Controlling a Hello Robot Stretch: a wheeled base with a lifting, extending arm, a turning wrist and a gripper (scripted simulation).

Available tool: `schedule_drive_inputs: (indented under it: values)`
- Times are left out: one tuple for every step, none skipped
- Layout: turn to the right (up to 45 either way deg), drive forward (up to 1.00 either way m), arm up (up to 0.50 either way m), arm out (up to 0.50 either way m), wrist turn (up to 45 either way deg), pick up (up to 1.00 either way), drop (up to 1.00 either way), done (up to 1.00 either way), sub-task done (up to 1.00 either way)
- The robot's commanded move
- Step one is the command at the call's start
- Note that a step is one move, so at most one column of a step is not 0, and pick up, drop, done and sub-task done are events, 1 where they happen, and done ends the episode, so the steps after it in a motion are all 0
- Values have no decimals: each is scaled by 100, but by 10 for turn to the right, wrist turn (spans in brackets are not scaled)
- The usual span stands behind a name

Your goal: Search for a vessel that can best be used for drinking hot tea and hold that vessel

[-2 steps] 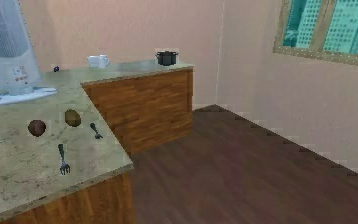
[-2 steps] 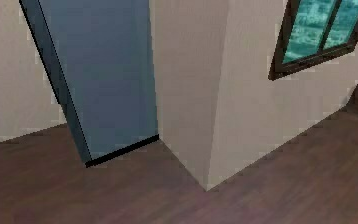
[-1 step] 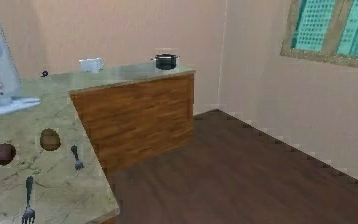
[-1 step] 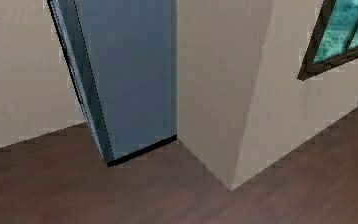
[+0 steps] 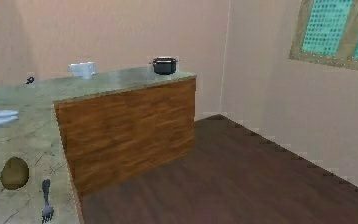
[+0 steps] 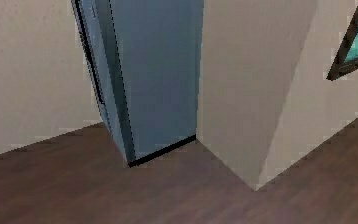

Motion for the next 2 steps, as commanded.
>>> schedule_drive_inputs:
  values:
    - [450, 0, 0, 0, 0, 0, 0, 0, 0]
    - [450, 0, 0, 0, 0, 0, 0, 0, 0]
